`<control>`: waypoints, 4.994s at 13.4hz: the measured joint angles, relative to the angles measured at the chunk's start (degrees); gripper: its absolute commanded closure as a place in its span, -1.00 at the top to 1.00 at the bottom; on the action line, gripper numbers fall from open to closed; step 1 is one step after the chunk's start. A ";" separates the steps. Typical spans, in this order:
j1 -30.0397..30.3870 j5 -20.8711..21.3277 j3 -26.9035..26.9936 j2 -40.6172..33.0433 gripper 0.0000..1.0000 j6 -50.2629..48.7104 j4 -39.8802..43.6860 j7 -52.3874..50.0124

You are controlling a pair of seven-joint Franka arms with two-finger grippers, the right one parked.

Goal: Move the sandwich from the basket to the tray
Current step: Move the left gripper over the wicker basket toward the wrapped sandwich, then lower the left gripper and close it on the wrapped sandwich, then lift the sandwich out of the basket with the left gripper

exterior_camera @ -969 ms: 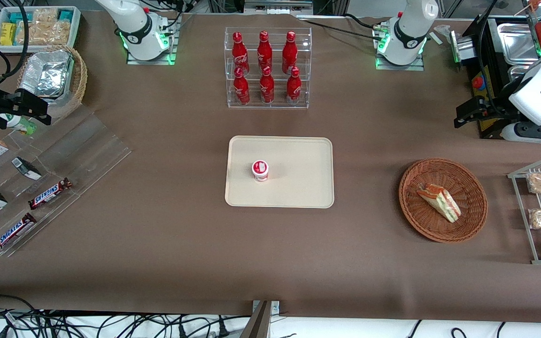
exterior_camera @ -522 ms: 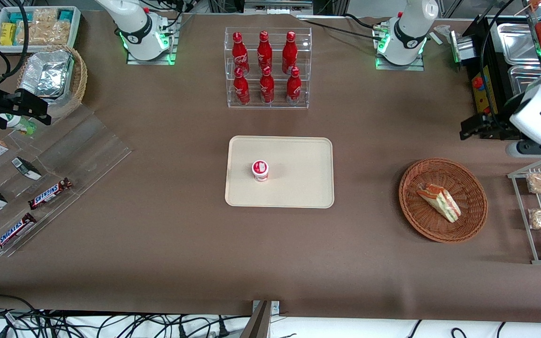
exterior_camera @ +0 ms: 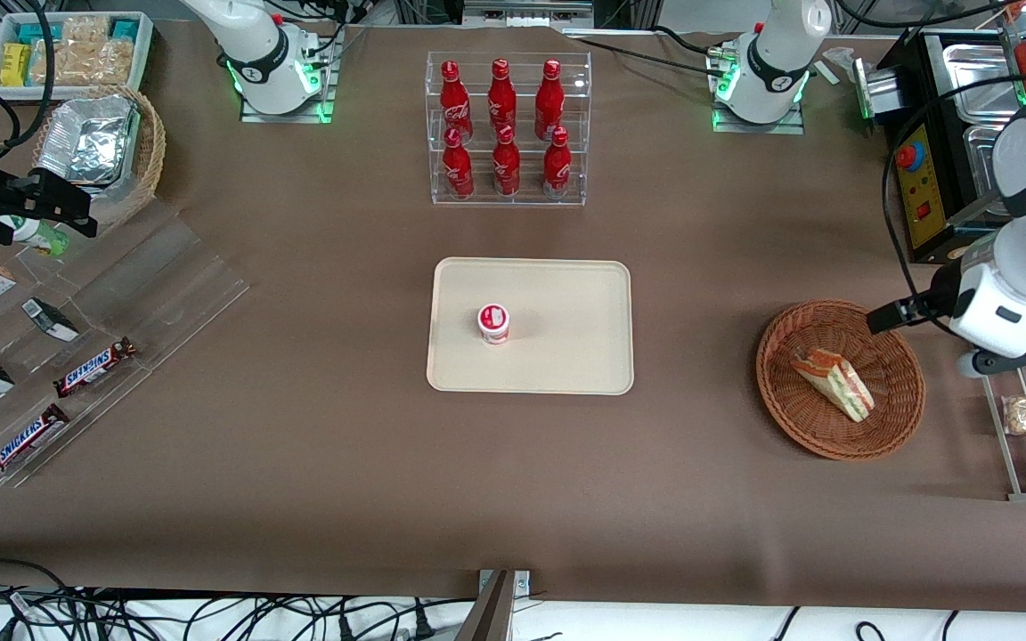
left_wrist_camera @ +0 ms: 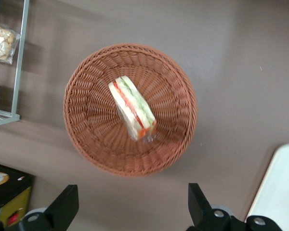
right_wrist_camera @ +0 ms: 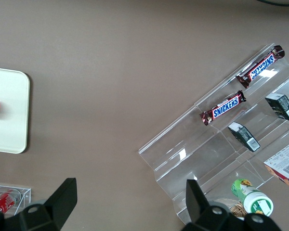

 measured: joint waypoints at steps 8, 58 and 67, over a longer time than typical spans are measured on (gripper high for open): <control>0.97 3.24 -0.04 1.22 1.00 13.18 -9.55 -16.59; 1.30 0.11 -7.89 2.64 -1.00 -5.29 3.77 22.93; 0.64 -4.08 -18.30 1.38 -1.00 -9.14 3.45 23.57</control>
